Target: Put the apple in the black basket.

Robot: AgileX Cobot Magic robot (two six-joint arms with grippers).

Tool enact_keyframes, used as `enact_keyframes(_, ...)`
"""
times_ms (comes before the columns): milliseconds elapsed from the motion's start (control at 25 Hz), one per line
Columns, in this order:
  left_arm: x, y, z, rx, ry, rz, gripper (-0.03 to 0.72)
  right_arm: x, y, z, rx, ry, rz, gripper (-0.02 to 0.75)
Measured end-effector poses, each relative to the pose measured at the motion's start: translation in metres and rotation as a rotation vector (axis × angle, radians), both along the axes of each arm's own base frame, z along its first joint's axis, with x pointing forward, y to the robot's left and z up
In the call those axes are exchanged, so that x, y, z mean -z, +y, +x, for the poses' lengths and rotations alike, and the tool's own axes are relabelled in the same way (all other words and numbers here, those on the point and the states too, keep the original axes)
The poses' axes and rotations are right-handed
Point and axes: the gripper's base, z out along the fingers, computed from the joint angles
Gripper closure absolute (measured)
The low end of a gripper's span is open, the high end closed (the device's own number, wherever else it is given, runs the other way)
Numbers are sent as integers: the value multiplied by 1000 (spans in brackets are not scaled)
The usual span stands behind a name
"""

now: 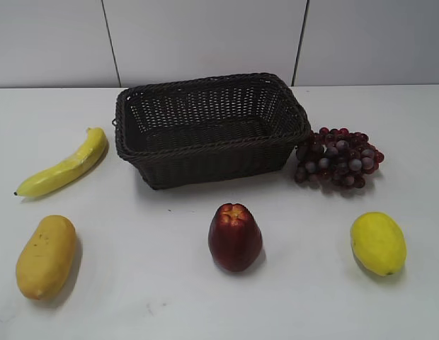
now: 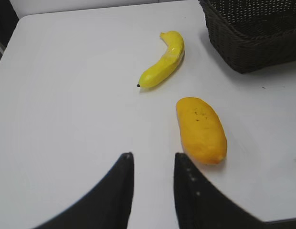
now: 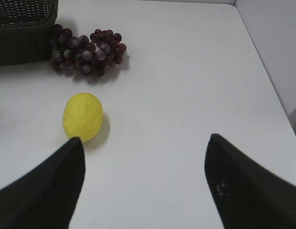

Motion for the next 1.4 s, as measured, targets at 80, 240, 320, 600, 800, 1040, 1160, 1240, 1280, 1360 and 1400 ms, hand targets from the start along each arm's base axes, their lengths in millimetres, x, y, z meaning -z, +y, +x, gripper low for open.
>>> enact_keyframes(80, 0, 0, 0, 0, 0, 0, 465, 0, 0, 0, 0, 0, 0, 147)
enact_keyframes(240, 0, 0, 0, 0, 0, 0, 465, 0, 0, 0, 0, 0, 0, 147)
enact_keyframes(320, 0, 0, 0, 0, 0, 0, 465, 0, 0, 0, 0, 0, 0, 147)
enact_keyframes(600, 0, 0, 0, 0, 0, 0, 465, 0, -1, 0, 8, -2, -1, 147)
enact_keyframes(800, 0, 0, 0, 0, 0, 0, 465, -28, 0, 11, 7, -138, 1, 131)
enact_keyframes(1040, 0, 0, 0, 0, 0, 0, 465, -44, 6, 71, -18, -108, 31, 104)
enact_keyframes(1160, 0, 0, 0, 0, 0, 0, 465, -41, 13, 103, -33, -9, 102, 112)
enact_keyframes(1240, 0, 0, 0, 0, 0, 0, 465, -39, 17, 127, -62, 88, 119, 117)
enact_keyframes(1280, 0, 0, 0, 0, 0, 0, 465, -36, 20, 139, -84, 144, 117, 120)
enact_keyframes(1360, 0, 0, 0, 0, 0, 0, 465, -30, 26, 161, -128, 256, 119, 127)
enact_keyframes(1400, 0, 0, 0, 0, 0, 0, 465, -27, 30, 173, -154, 311, 120, 133)
